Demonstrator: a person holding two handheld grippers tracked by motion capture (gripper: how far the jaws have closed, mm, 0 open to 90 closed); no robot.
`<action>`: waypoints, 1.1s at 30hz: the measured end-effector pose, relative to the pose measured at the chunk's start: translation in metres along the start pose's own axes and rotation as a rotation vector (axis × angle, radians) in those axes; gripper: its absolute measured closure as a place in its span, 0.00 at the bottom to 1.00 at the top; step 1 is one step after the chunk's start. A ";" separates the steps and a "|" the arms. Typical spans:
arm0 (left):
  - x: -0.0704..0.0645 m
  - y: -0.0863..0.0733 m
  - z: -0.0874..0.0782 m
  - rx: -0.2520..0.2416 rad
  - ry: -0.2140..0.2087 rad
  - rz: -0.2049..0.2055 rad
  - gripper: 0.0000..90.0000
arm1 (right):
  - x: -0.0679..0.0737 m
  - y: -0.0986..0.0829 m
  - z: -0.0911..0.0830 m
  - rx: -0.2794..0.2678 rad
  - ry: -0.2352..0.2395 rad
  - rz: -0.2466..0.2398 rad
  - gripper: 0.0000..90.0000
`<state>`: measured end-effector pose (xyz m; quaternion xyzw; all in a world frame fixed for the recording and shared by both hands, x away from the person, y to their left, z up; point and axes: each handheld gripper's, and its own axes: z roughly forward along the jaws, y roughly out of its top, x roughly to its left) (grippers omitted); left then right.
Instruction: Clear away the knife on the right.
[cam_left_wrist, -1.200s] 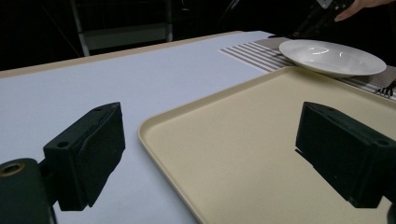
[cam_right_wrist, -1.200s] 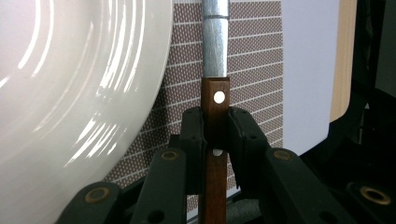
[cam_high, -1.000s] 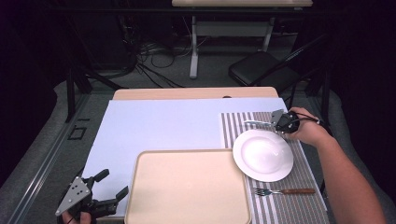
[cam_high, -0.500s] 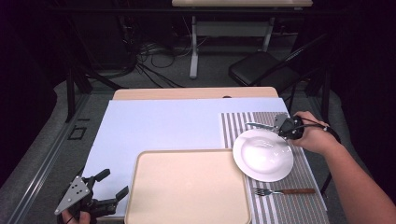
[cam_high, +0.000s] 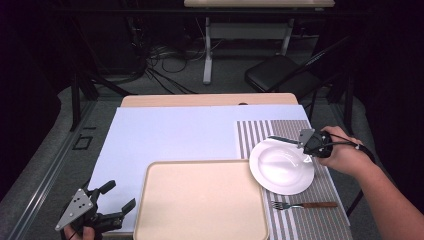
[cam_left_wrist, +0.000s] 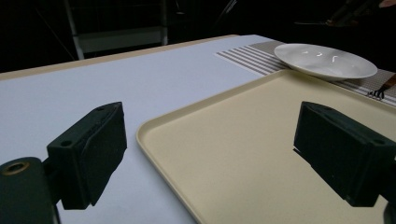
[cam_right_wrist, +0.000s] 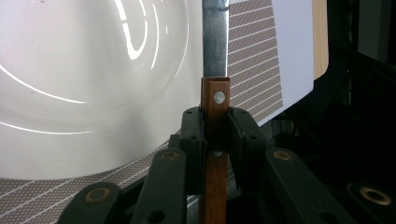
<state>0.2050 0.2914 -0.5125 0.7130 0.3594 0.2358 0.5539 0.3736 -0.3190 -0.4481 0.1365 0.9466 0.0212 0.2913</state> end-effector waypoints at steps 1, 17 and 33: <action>0.000 0.000 0.000 -0.001 0.001 -0.001 0.11 | 0.003 -0.001 0.002 -0.068 -0.020 0.006 0.86; 0.000 0.002 0.002 0.002 0.001 0.008 0.11 | 0.028 -0.014 -0.029 0.016 0.005 0.081 0.86; 0.001 0.004 0.008 0.001 -0.012 0.013 0.11 | 0.060 -0.013 -0.030 0.026 0.042 0.152 0.86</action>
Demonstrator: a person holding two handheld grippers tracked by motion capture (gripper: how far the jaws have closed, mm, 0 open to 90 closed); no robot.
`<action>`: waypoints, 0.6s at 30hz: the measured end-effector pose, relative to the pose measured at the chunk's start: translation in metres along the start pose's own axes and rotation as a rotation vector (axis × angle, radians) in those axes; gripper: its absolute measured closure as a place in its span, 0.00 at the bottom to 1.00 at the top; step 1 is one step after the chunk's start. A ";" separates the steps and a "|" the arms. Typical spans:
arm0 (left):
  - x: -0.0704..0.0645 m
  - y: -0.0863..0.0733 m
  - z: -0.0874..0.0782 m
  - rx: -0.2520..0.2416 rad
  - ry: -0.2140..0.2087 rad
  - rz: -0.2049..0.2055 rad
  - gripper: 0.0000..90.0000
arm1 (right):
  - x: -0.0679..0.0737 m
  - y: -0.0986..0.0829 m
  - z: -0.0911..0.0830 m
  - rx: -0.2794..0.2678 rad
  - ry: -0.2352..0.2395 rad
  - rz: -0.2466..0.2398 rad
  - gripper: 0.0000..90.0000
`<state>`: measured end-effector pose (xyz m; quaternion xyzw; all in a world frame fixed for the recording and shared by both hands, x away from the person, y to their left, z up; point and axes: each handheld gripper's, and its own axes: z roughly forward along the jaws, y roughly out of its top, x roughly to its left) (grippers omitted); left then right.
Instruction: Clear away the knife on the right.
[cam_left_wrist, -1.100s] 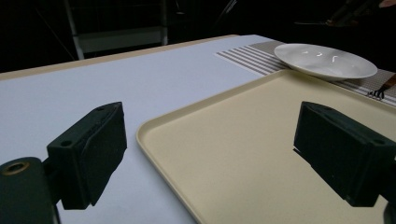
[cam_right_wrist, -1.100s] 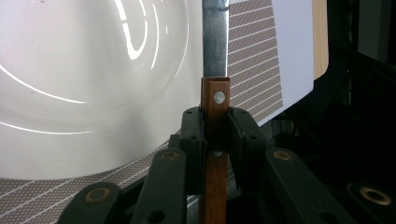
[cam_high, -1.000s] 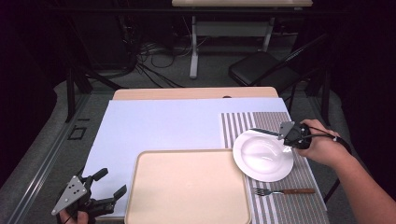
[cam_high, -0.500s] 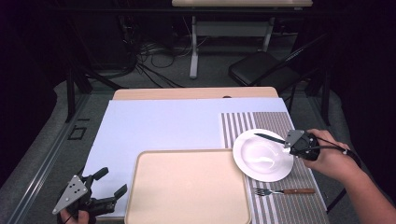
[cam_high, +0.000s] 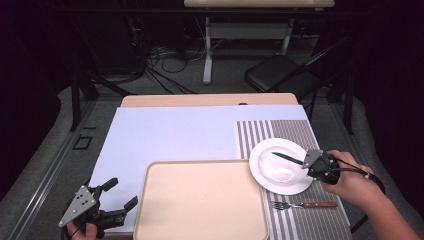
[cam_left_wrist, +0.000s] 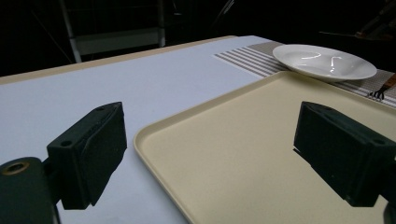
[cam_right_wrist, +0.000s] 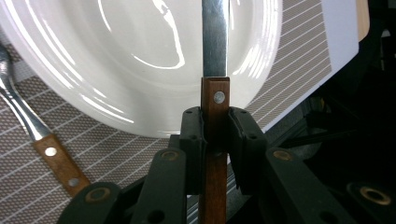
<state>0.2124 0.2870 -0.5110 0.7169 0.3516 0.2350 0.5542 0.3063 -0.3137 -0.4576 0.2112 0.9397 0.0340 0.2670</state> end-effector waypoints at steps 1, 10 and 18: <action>0.000 0.000 0.001 -0.001 -0.001 0.002 0.11 | 0.002 0.000 0.001 -0.006 0.004 -0.005 0.86; 0.000 0.000 0.002 -0.001 -0.005 0.005 0.11 | 0.021 0.004 -0.008 0.003 0.024 0.002 0.86; 0.000 0.000 0.002 0.001 -0.006 0.004 0.11 | 0.028 0.001 -0.010 0.032 0.072 0.099 0.86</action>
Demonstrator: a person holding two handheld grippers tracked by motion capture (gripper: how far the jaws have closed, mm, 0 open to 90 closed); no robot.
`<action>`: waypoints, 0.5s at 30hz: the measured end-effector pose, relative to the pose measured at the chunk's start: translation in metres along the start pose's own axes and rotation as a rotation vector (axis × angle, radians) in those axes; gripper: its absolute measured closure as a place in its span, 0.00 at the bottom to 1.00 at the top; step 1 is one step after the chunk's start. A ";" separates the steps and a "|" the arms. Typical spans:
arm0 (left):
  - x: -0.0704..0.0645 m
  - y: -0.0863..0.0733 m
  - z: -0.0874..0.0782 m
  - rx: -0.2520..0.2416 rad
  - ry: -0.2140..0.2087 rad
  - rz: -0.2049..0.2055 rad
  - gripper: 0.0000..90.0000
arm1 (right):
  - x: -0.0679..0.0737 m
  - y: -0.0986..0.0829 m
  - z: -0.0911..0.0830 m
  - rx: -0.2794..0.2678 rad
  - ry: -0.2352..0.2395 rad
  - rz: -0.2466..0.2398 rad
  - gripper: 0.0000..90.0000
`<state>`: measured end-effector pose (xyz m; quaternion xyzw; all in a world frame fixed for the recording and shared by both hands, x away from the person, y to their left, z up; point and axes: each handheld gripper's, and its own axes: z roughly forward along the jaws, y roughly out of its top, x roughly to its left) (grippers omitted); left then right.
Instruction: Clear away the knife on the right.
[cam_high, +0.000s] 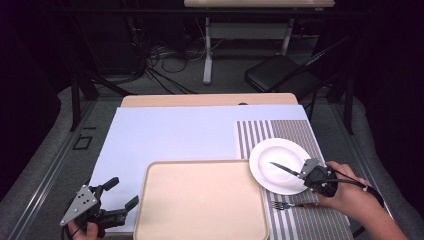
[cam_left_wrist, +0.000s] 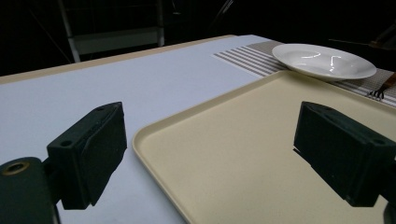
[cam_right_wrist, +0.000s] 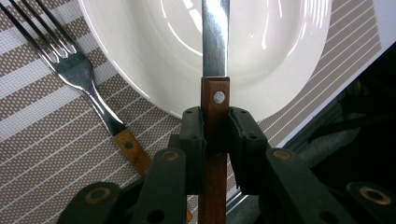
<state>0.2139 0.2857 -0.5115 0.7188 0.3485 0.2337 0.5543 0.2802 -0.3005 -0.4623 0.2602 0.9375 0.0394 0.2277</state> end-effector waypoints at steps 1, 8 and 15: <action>0.000 0.000 0.000 0.000 -0.001 0.001 0.11 | 0.000 0.000 0.000 0.018 0.011 0.017 0.86; 0.000 0.000 0.000 -0.002 0.000 -0.002 0.11 | 0.000 -0.004 -0.003 0.062 0.049 0.121 0.86; -0.001 0.000 0.000 0.003 0.000 0.003 0.11 | 0.005 -0.001 -0.012 0.067 0.099 0.213 0.86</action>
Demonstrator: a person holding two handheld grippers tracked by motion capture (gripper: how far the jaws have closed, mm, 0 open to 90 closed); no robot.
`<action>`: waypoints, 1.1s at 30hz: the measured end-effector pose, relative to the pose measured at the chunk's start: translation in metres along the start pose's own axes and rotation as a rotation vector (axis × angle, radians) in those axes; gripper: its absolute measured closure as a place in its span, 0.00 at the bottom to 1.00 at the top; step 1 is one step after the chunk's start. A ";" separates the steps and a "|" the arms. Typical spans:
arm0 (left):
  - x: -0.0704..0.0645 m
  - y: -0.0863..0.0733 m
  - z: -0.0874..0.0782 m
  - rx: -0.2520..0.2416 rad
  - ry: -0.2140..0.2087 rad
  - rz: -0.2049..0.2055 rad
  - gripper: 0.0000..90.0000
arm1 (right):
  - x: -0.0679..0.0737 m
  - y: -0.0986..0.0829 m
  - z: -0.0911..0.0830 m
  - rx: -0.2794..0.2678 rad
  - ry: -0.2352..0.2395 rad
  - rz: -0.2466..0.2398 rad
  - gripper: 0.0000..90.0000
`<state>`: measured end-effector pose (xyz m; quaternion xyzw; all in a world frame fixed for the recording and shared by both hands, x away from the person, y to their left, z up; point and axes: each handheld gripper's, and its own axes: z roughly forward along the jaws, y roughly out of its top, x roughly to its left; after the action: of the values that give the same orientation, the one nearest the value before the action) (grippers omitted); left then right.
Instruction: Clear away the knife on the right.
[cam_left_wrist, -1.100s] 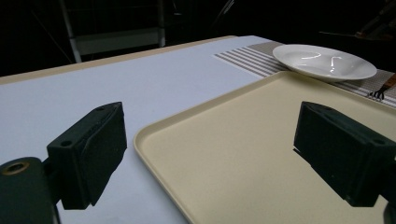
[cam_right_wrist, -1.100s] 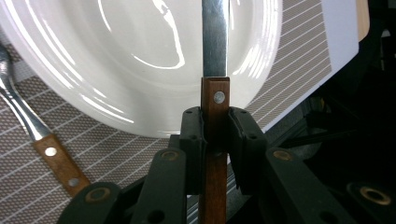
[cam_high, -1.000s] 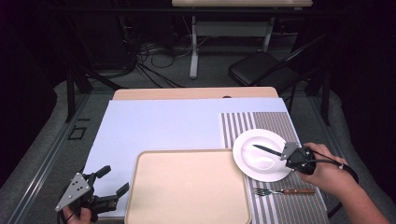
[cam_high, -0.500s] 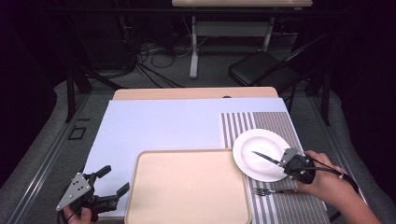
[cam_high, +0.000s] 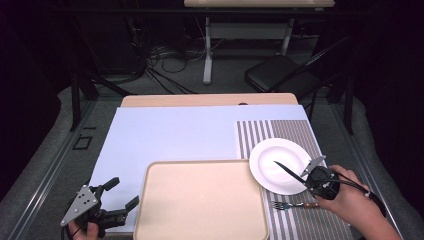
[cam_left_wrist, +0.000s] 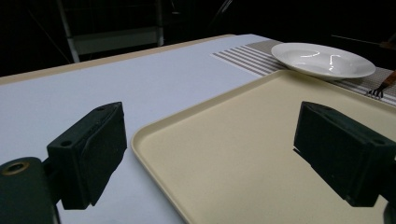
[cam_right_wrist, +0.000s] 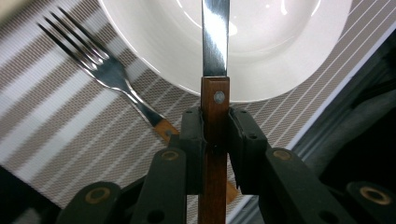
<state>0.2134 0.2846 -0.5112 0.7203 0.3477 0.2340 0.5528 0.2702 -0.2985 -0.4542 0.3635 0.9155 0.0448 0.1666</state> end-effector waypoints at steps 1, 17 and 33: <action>0.000 0.000 0.000 0.002 -0.002 0.000 0.11 | 0.001 0.000 -0.001 -0.011 0.013 0.024 0.86; 0.000 0.000 0.000 -0.001 -0.001 0.000 0.11 | 0.008 0.008 -0.005 -0.034 0.186 0.216 0.86; 0.000 0.000 0.000 0.001 -0.001 0.000 0.11 | 0.017 0.021 -0.003 -0.108 0.422 0.309 0.86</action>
<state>0.2134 0.2848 -0.5113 0.7207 0.3475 0.2334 0.5526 0.2718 -0.2715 -0.4521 0.4722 0.8599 0.1932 -0.0174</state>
